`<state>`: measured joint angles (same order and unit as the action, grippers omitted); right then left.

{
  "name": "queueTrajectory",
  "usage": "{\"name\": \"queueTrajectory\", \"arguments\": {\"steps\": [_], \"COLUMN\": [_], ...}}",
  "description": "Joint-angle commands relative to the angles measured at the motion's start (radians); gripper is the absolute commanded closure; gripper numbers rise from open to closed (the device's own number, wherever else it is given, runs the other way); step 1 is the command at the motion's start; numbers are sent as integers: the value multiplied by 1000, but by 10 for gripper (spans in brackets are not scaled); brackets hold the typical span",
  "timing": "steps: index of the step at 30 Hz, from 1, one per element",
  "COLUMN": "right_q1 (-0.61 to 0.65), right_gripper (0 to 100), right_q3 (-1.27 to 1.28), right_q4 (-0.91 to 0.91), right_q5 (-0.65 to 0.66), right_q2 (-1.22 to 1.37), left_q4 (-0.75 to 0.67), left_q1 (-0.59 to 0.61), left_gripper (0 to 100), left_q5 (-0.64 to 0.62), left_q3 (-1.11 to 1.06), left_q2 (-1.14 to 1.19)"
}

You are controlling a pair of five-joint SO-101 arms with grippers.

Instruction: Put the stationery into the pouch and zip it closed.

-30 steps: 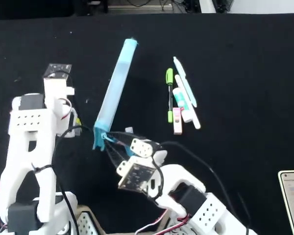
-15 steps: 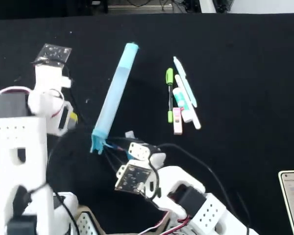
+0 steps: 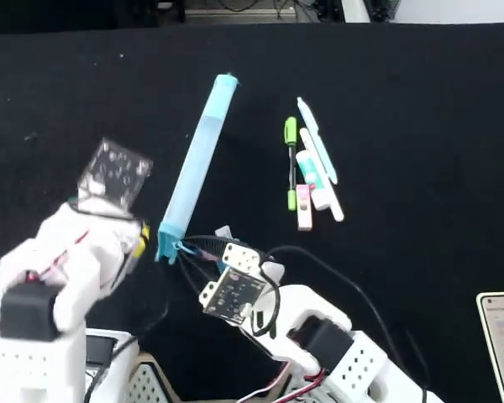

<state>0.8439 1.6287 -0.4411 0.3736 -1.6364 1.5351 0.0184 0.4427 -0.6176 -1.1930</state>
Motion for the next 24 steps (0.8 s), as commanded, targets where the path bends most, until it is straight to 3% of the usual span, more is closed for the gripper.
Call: {"name": "queueTrajectory", "arguments": {"steps": [1,7,14,24], "right_q1": [0,0,0,0], "right_gripper": [987,987,987,987], "right_q3": [-64,-74,-71,-71], "right_q4": [0,2,-2,-6], "right_q5": [-11,-11,-11,-11], "right_q2": [-7,-7,-7,-7], "left_q4": [-20,-72,-110,-264], "left_q1": [-15,-28,-240,-134], "left_gripper": [807,807,807,807], "left_q5": [25,18,-63,-55], "left_q3": [-36,-102,-173,-285], "left_q2": [-114,-178,-183,-183]}}
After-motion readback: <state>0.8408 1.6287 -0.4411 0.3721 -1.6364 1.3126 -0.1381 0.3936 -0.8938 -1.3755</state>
